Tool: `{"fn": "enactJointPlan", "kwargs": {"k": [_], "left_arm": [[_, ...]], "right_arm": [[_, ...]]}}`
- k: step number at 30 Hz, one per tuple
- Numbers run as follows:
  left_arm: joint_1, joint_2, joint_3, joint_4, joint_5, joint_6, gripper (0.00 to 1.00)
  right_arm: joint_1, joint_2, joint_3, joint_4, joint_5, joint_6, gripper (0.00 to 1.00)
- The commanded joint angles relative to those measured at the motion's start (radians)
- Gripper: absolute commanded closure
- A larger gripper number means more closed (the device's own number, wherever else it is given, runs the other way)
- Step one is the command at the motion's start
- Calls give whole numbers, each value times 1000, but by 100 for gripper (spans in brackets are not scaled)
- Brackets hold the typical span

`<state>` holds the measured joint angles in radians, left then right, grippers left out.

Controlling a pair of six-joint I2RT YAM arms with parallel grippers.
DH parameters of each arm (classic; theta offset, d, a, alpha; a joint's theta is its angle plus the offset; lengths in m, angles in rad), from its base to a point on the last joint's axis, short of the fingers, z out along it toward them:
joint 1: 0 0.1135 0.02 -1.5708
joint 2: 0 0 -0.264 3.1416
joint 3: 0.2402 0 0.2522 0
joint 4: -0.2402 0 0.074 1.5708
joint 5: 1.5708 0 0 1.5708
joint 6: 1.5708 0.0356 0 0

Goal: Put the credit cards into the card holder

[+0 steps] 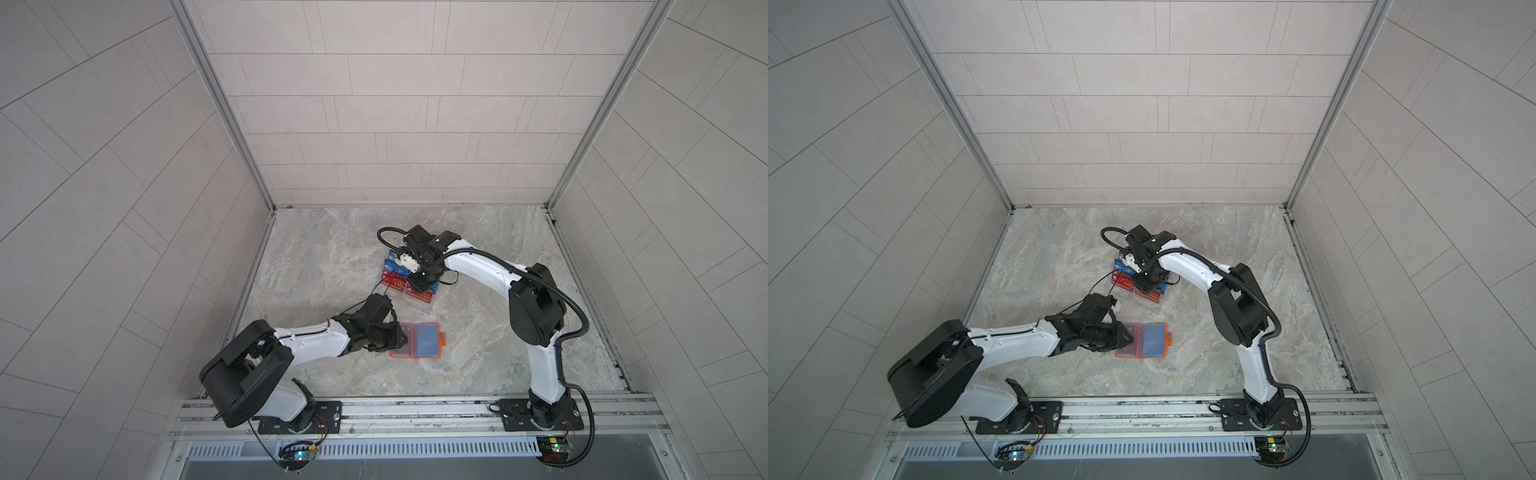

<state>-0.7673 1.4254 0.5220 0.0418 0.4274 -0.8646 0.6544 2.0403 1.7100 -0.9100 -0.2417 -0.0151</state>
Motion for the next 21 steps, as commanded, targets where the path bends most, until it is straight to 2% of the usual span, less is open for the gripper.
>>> {"fn": "enactJointPlan", "kwargs": {"k": [1, 12, 21], "left_arm": [[-3, 9, -8, -23, -2, 4, 70], [-3, -1, -8, -35, -1, 7, 70], [-4, -2, -14, -29, 0, 0, 70]], "right_arm": [[10, -2, -4, -27, -9, -39, 79], [10, 20, 4, -33, 77, -49, 84], [10, 17, 12, -23, 79, -57, 90]]}}
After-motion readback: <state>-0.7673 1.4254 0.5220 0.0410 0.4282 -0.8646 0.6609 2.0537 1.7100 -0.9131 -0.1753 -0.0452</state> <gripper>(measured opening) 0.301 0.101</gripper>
